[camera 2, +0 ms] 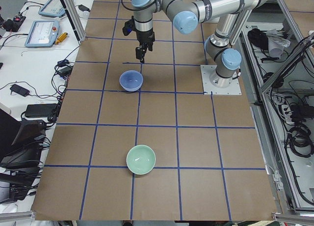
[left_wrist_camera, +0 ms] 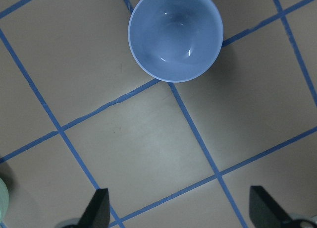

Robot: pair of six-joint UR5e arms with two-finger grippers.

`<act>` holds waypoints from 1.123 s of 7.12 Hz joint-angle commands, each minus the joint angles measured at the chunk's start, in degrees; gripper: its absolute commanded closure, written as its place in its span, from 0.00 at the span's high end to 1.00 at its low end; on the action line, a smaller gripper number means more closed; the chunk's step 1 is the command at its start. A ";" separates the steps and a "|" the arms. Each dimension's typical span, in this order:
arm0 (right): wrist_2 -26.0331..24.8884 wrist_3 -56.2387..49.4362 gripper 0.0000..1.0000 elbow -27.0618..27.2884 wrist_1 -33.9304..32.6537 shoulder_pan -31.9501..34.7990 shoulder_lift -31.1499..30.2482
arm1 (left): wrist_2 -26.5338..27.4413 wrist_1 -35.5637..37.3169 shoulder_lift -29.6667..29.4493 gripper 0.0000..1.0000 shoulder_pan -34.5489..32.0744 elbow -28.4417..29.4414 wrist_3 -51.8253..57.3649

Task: Stack green bowl on blue bowl
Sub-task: 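Swing the left arm toward the robot to the pale green bowl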

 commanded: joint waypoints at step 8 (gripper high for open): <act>0.00 0.00 1.00 0.00 0.00 0.04 0.00 | 0.86 13.59 -12.26 1.00 20.54 -0.12 49.52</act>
